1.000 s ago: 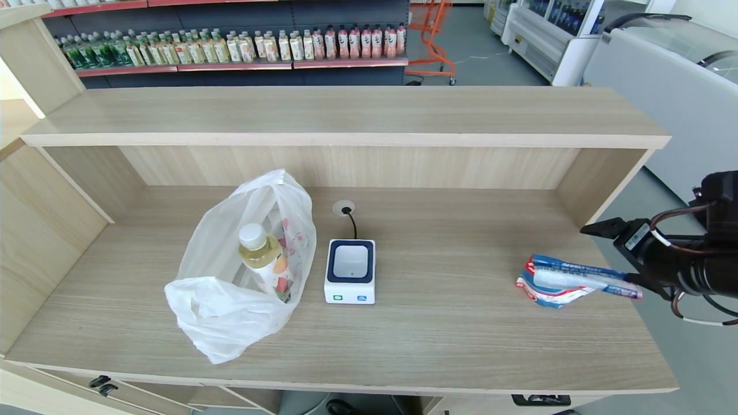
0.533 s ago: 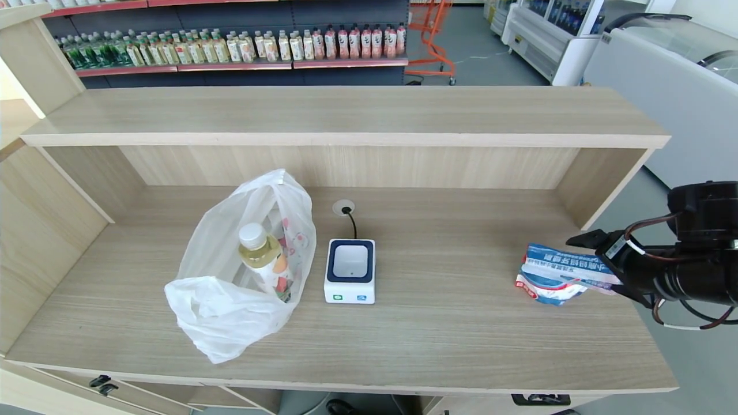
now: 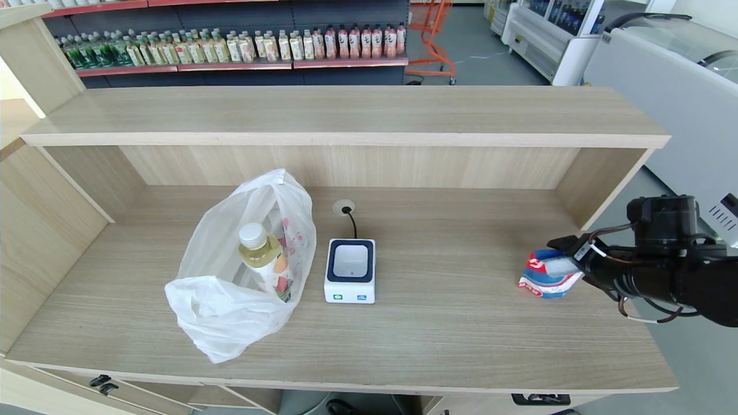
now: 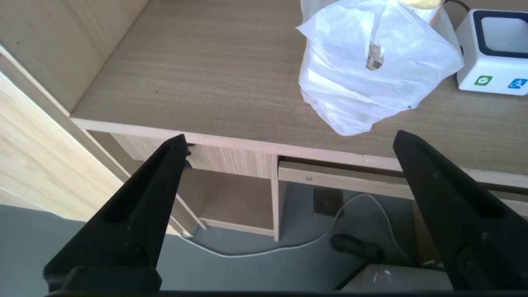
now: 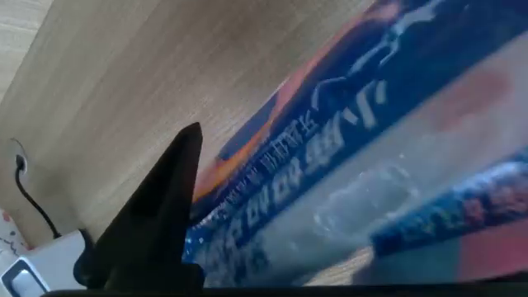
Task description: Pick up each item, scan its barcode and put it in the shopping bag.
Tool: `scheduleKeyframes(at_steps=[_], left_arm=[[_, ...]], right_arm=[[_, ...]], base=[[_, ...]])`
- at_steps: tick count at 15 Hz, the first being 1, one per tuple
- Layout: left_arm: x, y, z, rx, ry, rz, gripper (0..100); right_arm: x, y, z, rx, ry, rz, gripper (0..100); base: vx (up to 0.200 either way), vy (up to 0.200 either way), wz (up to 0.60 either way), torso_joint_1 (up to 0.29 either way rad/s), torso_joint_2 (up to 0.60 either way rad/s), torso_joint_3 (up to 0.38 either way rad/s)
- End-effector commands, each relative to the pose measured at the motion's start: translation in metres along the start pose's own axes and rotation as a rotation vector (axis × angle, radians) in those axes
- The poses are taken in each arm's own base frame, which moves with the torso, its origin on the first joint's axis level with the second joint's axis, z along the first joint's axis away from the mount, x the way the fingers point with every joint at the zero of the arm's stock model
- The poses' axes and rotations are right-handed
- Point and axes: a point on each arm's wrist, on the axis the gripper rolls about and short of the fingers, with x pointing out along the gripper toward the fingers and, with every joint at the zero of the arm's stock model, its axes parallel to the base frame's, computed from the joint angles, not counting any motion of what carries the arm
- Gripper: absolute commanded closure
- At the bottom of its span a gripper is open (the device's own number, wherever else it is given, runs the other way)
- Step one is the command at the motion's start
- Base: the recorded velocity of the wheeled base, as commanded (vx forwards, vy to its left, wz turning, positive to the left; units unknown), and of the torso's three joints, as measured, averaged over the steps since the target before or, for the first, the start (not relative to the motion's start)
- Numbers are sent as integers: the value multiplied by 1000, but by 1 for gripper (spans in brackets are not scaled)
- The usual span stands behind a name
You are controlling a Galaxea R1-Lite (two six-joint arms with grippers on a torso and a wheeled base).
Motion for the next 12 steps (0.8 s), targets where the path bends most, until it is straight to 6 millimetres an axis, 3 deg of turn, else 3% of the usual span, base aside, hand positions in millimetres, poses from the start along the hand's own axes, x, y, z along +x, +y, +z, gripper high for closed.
scheduleKeyframes(at_steps=[1, 8, 10, 12], left_arm=[[0, 0, 0, 0, -1, 1, 0], [0, 0, 0, 0, 2, 1, 0], [0, 0, 0, 0, 0, 1, 0], [0, 0, 0, 0, 0, 1, 0]], right_arm=[[12, -5, -9, -41, 38, -29, 100], [13, -5, -19, -260, 74, -22, 100], [4, 8, -8, -264, 63, 81, 100], [-31, 28, 10, -337, 97, 386, 100]], base=[[0, 0, 0, 0, 0, 0], [0, 0, 0, 0, 0, 0], [0, 0, 0, 0, 0, 0], [0, 0, 0, 0, 0, 0]])
